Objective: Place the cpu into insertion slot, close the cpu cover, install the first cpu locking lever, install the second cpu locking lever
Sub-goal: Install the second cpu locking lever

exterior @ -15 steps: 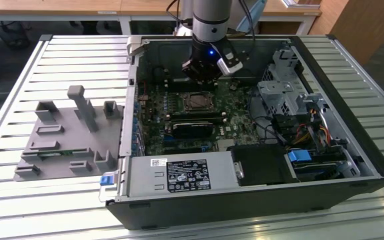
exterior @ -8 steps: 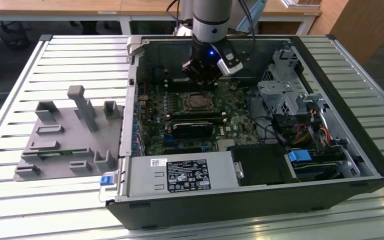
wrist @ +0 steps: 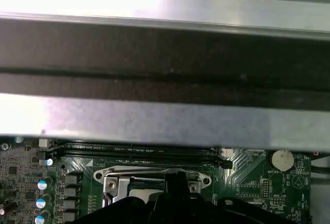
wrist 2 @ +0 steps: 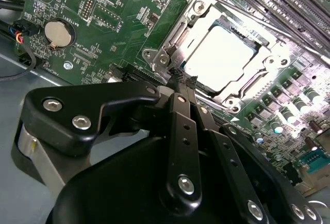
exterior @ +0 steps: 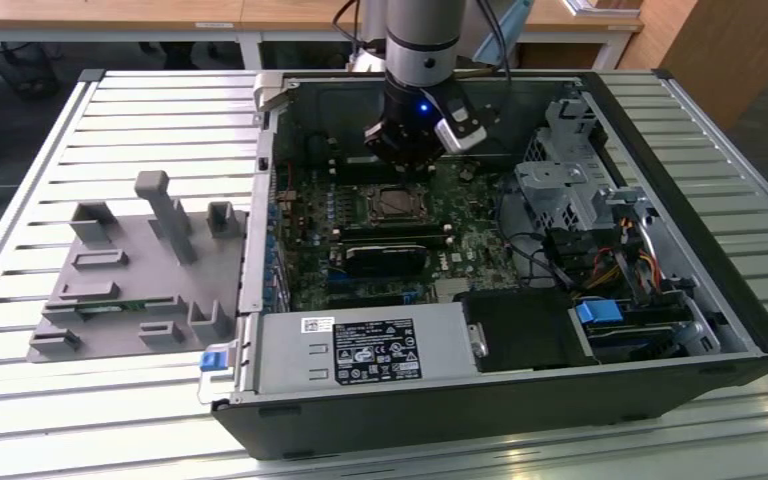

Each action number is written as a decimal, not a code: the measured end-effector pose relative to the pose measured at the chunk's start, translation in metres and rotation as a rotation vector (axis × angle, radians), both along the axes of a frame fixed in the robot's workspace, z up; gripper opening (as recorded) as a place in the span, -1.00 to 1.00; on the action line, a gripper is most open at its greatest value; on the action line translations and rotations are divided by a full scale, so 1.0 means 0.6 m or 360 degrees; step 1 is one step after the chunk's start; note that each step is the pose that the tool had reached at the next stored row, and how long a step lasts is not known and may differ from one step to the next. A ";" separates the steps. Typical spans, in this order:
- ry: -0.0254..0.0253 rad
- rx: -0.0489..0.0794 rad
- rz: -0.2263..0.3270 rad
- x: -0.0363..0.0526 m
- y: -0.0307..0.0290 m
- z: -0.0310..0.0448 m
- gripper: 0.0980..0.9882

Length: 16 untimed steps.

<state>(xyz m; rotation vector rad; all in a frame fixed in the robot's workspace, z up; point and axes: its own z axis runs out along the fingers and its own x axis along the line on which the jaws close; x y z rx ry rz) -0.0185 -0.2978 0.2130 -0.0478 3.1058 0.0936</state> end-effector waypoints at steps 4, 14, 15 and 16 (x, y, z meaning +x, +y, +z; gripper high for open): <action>0.00001 0.0000 0.0000 0.000 -0.0036 0.000 -0.98; -0.00001 0.0000 0.0000 0.000 -0.0101 0.000 -0.98; 0.00001 0.0000 0.0000 0.000 -0.0101 0.000 -0.98; 0.00002 0.0000 0.0000 0.000 -0.0103 0.000 -0.98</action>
